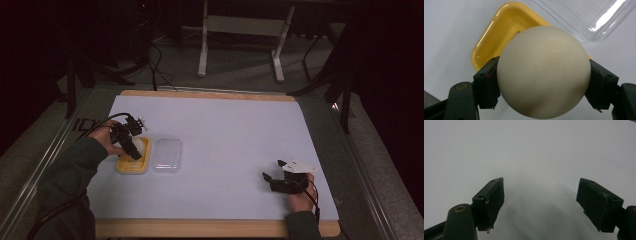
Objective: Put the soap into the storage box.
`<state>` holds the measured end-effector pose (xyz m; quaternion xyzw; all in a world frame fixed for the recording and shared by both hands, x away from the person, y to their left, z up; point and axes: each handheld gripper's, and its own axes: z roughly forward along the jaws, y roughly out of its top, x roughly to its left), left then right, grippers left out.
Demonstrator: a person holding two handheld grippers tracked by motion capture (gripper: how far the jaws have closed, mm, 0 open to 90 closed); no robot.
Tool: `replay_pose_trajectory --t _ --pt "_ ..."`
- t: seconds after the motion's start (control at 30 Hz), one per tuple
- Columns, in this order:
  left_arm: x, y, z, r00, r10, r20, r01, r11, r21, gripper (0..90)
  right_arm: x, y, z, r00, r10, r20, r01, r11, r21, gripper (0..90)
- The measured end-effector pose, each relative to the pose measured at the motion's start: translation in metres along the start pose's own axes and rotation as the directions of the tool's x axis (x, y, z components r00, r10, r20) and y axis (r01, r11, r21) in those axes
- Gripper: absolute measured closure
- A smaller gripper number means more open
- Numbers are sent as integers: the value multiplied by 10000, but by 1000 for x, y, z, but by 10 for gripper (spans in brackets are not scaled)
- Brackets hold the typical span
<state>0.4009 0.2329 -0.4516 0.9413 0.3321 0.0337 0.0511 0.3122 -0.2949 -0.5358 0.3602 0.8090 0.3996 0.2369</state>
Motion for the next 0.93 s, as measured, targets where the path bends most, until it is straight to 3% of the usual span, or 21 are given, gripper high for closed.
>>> replay_pose_trajectory --t 0.27,0.37,0.4,0.43,0.47,0.57,0.7,0.77,0.93 --pt "0 4 13 9999 36 -104 -30 9986 537 256 0 0 0 10000 4 0 -4 10000 -5 220" --pt "3 2 17 9999 -92 -55 94 9989 450 255 0 0 0 10000 -1 -7 1 10000 -9 220" --pt "2 1 18 9997 28 -232 -20 9994 349 244 0 0 0 10000 5 -9 -5 10000 -5 220" --pt "2 1 17 9997 24 -254 -16 9994 333 150 0 0 0 10000 3 -16 -3 10000 -1 220" --pt "3 1 15 9997 -40 -256 46 9997 259 126 0 0 0 10000 -5 -19 5 10000 0 220" --pt "4 -1 4 9990 -150 -419 147 9999 -92 95 0 0 0 10000 -21 -7 21 10000 3 218" --pt "4 -5 -15 9989 -244 -396 204 9949 -989 108 0 0 0 10000 -29 -7 29 10000 6 218" --pt "3 -7 -23 9976 -181 -663 96 9919 -1267 107 0 0 0 10000 -27 -10 27 10000 -1 218" --pt "-6 -12 -38 9983 -74 -585 -60 9740 -2266 147 0 0 0 10000 -28 -13 28 10000 47 218"
